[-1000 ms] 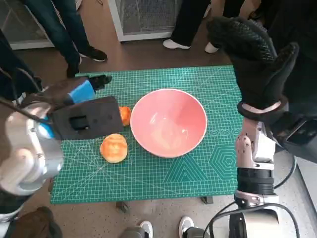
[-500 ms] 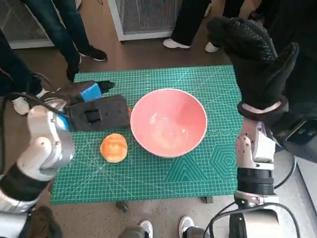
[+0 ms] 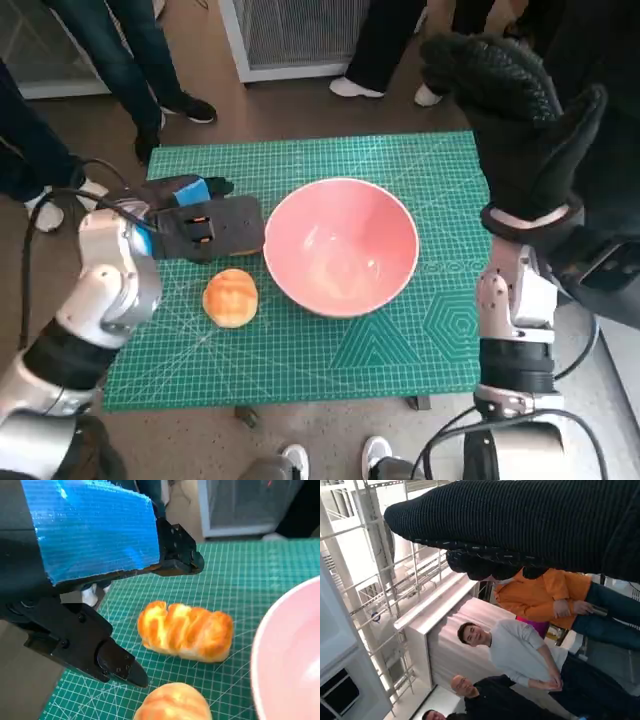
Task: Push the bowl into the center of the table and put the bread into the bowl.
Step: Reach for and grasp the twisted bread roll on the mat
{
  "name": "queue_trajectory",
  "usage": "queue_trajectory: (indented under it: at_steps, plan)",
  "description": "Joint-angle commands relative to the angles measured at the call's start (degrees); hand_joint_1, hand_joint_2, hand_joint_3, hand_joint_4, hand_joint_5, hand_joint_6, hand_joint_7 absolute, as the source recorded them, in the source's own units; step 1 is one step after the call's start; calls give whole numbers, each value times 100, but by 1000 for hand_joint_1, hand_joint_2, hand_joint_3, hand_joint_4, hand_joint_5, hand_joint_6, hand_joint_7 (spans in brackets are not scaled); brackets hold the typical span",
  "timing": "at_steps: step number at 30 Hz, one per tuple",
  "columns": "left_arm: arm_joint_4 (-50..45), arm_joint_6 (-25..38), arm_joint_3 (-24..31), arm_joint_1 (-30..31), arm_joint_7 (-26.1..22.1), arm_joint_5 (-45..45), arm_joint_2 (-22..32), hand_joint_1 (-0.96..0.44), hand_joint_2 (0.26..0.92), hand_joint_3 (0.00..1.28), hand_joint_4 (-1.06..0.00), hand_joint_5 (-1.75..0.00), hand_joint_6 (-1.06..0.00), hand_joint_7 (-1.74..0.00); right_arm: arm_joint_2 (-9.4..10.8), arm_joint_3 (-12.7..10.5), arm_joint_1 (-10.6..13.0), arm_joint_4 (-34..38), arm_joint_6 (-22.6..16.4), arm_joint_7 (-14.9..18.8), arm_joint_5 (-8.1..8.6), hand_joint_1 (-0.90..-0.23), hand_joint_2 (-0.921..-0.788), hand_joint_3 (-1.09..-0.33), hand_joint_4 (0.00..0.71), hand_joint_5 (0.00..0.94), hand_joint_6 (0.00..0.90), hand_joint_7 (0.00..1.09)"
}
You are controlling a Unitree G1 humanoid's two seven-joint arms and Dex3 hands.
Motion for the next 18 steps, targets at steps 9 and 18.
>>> queue_trajectory:
  at_steps: [9,18]
  plan:
    - [961,-533,-8,-285,248,134,-404,-125,691,0,-303,-19,-376,-15,-38,26,131,-86,131,-92,-85,-655,-921,-722,319,4,267,357]
    - [1757,-954,-52,-412,581,177,-647,-129,693,1,-345,-22,-388,-16,-85,33,166,-174,152,-120,-144,-655,-921,-722,321,4,265,363]
